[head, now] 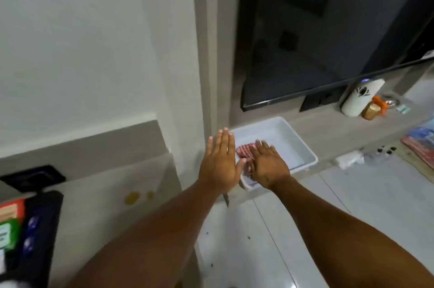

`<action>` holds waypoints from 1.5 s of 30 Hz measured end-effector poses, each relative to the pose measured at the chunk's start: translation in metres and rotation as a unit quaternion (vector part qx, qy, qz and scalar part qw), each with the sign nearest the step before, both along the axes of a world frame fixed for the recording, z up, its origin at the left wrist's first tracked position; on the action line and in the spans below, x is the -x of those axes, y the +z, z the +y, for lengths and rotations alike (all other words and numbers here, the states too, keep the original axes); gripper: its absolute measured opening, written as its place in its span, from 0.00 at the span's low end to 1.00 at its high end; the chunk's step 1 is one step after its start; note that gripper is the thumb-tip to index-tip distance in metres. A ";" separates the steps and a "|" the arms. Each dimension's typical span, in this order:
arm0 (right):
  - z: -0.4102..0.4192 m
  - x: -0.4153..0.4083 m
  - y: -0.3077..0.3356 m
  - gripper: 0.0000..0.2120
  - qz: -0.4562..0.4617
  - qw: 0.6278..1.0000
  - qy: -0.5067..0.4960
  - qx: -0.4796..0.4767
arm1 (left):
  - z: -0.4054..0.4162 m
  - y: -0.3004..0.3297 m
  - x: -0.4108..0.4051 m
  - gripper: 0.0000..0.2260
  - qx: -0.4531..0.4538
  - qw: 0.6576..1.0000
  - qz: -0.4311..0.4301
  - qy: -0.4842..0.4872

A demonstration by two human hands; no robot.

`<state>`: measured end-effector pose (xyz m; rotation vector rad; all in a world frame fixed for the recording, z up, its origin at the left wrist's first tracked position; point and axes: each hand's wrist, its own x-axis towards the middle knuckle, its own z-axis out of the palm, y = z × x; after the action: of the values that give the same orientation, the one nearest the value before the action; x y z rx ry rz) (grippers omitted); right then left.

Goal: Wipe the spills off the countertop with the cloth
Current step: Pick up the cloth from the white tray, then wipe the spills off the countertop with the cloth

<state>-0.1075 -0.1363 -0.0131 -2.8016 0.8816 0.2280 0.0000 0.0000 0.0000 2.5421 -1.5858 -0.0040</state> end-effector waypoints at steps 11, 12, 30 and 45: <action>-0.062 -0.048 -0.082 0.38 0.069 0.993 0.077 -0.051 | -0.044 -0.089 -0.016 0.34 -0.110 0.992 0.047 0.041; -0.064 -0.050 -0.086 0.38 0.063 0.993 0.073 -0.063 | -0.046 -0.090 -0.017 0.34 -0.112 0.992 0.045 0.044; -0.013 -0.048 -0.066 0.38 -0.126 0.988 -0.038 -0.079 | 0.001 -0.075 -0.015 0.35 -0.069 0.995 0.059 0.042; 0.322 0.023 -0.041 0.34 -0.198 0.976 0.020 -0.093 | 0.310 -0.065 0.042 0.35 -0.085 0.996 0.006 0.040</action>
<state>-0.1305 0.1861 -0.0541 -2.5593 0.6718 -0.2264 -0.0422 0.3100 -0.0654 2.7273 -1.5387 -0.1505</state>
